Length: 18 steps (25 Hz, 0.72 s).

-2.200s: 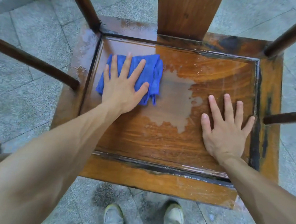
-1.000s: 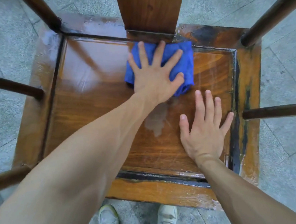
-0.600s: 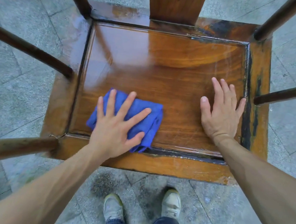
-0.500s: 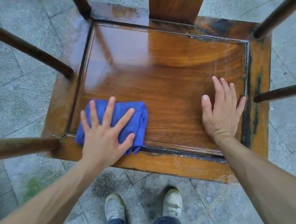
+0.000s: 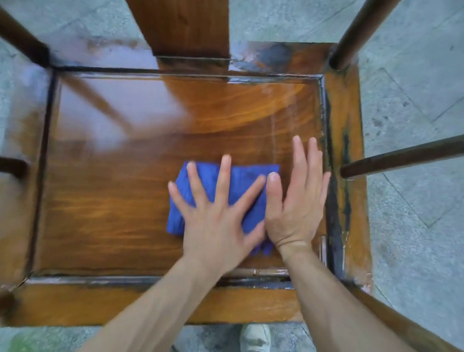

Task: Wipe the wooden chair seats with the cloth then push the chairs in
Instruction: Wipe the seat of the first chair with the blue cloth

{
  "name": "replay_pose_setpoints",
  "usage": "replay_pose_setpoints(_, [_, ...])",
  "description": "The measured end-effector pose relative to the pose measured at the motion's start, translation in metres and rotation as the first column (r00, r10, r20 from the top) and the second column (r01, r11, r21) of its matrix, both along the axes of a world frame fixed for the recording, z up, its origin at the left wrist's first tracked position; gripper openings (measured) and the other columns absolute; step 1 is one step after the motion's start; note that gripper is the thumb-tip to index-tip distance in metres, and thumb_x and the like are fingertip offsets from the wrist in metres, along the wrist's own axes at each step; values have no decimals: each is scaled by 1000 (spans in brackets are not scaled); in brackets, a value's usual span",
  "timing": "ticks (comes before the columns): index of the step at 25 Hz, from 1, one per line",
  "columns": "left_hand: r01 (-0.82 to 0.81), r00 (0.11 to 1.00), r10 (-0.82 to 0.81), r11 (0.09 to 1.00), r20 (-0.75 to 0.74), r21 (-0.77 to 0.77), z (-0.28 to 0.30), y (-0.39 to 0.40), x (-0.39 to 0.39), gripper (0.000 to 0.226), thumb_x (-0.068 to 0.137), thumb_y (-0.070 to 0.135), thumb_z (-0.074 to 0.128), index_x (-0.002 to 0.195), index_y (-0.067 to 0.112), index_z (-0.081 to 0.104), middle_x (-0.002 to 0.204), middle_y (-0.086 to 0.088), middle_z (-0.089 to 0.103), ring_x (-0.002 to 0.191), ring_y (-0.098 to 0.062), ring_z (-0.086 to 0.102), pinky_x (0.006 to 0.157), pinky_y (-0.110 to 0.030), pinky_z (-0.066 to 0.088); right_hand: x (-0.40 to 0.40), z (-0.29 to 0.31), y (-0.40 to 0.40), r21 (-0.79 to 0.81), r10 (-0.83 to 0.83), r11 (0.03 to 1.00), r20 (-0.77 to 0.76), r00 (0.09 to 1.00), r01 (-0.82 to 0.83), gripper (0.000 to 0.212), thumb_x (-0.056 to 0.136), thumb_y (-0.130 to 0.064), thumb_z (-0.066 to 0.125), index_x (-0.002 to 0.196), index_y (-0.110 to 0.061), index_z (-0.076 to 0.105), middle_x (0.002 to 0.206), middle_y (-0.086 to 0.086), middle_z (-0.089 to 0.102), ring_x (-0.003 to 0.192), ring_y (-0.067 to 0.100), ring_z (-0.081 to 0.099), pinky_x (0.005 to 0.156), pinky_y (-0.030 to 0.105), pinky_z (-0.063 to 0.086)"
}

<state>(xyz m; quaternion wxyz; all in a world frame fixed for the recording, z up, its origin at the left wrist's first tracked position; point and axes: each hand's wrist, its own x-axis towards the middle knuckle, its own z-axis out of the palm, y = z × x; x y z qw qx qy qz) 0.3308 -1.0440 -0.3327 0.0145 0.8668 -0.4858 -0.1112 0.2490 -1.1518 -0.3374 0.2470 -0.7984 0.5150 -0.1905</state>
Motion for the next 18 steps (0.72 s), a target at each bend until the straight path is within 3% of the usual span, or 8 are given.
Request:
replay_pose_setpoints(3, [26, 1000, -26, 1000, 17, -16, -6, -108, 52, 68, 92, 74, 22, 154, 53, 5, 170, -7, -3, 150, -55, -6, 111, -80, 1, 0, -3, 2, -19, 20, 1000, -50, 999, -21, 65, 96, -52, 32, 156, -28, 28, 167, 2, 21, 155, 23, 17, 124, 54, 13])
replay_pose_setpoints(6, [37, 999, -37, 999, 12, -29, -10, -195, 81, 63, 98, 68, 23, 156, 49, 7, 170, -5, -2, 154, -40, -7, 117, -71, -2, 1, -2, 1, -56, 55, 996, -128, 990, -62, 66, 96, -52, 33, 157, -28, 25, 167, 2, 20, 155, 22, 16, 123, 57, 10])
replay_pose_setpoints(9, [36, 999, -36, 999, -4, -38, -10, -240, 89, 63, 98, 67, 23, 156, 49, 8, 170, -2, -1, 155, -39, -6, 117, -69, -5, 3, -3, -2, -47, 76, 995, -169, 983, -85, 69, 95, -52, 36, 158, -31, 18, 168, 1, 15, 156, 20, 11, 124, 56, 6])
replay_pose_setpoints(11, [271, 962, -270, 962, 43, -40, -8, -236, 91, 59, 99, 64, 23, 155, 52, 8, 170, 2, 1, 155, -39, -5, 117, -70, -3, 2, -4, -3, -63, 77, 994, -157, 985, -88, 71, 94, -52, 36, 159, -31, 14, 169, 2, 13, 156, 21, 11, 124, 56, 7])
replay_pose_setpoints(13, [629, 777, -627, 777, 59, -23, -8, -212, 102, 55, 101, 61, 24, 154, 53, 10, 170, 5, 2, 156, -36, -4, 118, -68, -1, -1, -6, -4, -89, 60, 993, -126, 990, -72, 73, 93, -52, 38, 159, -29, 15, 168, 4, 15, 155, 23, 14, 123, 58, 11])
replay_pose_setpoints(14, [724, 689, -721, 689, 69, -21, -8, -196, 112, 55, 101, 61, 24, 154, 52, 12, 170, 5, 4, 156, -35, -2, 119, -66, 0, -2, -6, -5, -99, 53, 993, -107, 993, -63, 73, 93, -53, 39, 158, -27, 16, 168, 6, 17, 155, 24, 17, 122, 59, 13])
replay_pose_setpoints(15, [744, 667, -741, 668, 76, -25, -8, -178, 129, 56, 100, 61, 23, 154, 51, 14, 170, 6, 8, 156, -34, 2, 120, -63, 2, 0, -7, -4, -108, 49, 992, -87, 995, -58, 73, 93, -53, 39, 158, -26, 17, 167, 6, 18, 154, 25, 20, 122, 60, 15])
replay_pose_setpoints(18, [528, 849, -525, 847, 55, -61, -13, -121, 194, 63, 96, 58, 13, 156, 42, 22, 168, 2, 21, 156, -29, 12, 121, -58, 9, -1, -7, -2, -101, 51, 993, -80, 996, -59, 72, 93, -53, 37, 158, -28, 18, 168, 4, 18, 154, 25, 20, 123, 58, 14])
